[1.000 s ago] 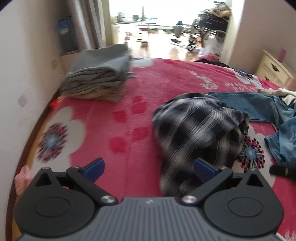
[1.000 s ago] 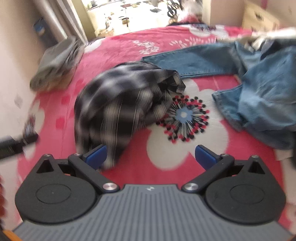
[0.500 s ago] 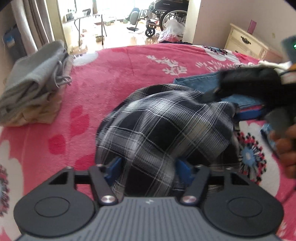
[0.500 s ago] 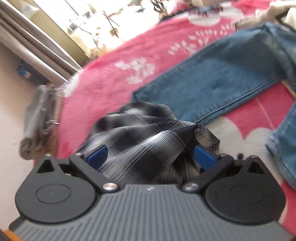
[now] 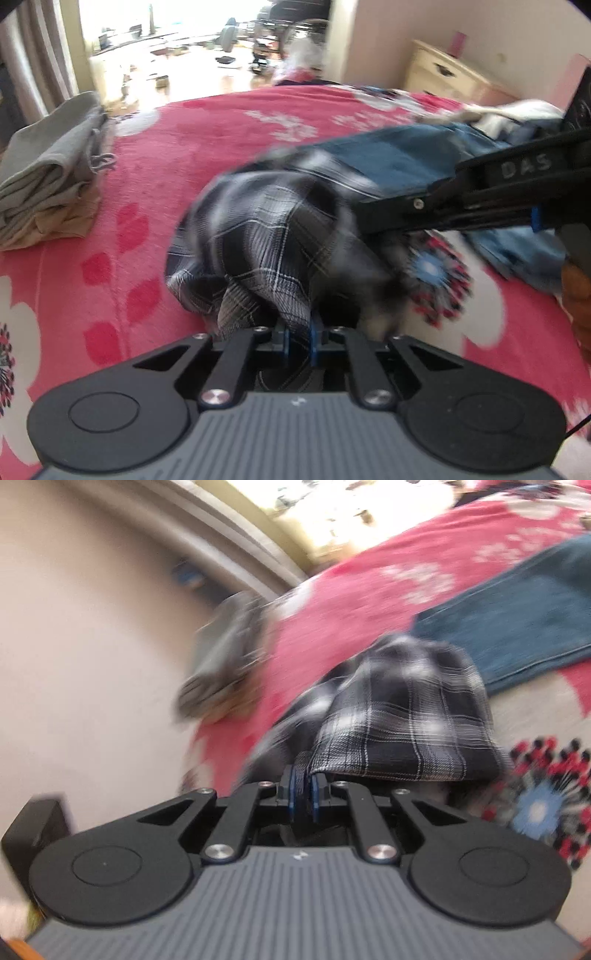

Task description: Fold clothes

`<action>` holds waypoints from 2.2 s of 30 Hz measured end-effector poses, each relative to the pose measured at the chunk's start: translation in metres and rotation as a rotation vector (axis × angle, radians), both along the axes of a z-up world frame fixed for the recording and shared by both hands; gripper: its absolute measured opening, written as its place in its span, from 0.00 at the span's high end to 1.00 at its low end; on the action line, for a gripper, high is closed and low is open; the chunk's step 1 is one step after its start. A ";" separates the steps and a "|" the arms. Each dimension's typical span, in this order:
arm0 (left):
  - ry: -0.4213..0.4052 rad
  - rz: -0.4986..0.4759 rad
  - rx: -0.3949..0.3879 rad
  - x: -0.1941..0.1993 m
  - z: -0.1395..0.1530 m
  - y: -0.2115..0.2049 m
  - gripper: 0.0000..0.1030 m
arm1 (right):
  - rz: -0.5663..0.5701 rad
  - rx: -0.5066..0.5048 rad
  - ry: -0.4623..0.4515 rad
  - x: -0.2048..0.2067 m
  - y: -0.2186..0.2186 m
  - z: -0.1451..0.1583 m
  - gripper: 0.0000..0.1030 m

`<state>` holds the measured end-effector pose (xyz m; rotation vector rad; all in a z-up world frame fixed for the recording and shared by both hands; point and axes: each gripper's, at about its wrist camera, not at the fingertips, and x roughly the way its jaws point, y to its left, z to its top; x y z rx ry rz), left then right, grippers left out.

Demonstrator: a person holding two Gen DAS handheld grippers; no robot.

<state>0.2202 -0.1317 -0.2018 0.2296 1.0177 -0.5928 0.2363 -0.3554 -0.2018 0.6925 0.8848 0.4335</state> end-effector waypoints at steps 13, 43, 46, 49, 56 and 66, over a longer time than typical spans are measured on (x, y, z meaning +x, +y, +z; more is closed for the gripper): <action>0.299 -0.407 -0.087 -0.134 -0.006 -0.048 0.92 | -0.180 -0.089 0.145 -0.163 -0.072 0.001 0.94; 0.317 0.393 -0.193 0.071 -0.080 0.081 0.14 | -0.208 -0.705 0.224 -0.011 -0.025 -0.018 0.44; 0.325 0.444 -0.210 0.068 -0.081 0.102 0.15 | -0.093 -0.714 0.056 -0.012 0.002 0.012 0.39; 0.300 0.512 -0.203 0.069 -0.077 0.128 0.15 | 0.112 -0.670 -0.075 0.011 0.060 0.022 0.20; 0.271 0.566 -0.199 0.067 -0.061 0.164 0.15 | 0.376 -0.779 -0.012 0.072 0.142 -0.035 0.38; 0.279 0.430 -0.245 0.059 -0.058 0.120 0.15 | -0.198 -0.229 0.120 -0.004 -0.022 0.025 0.91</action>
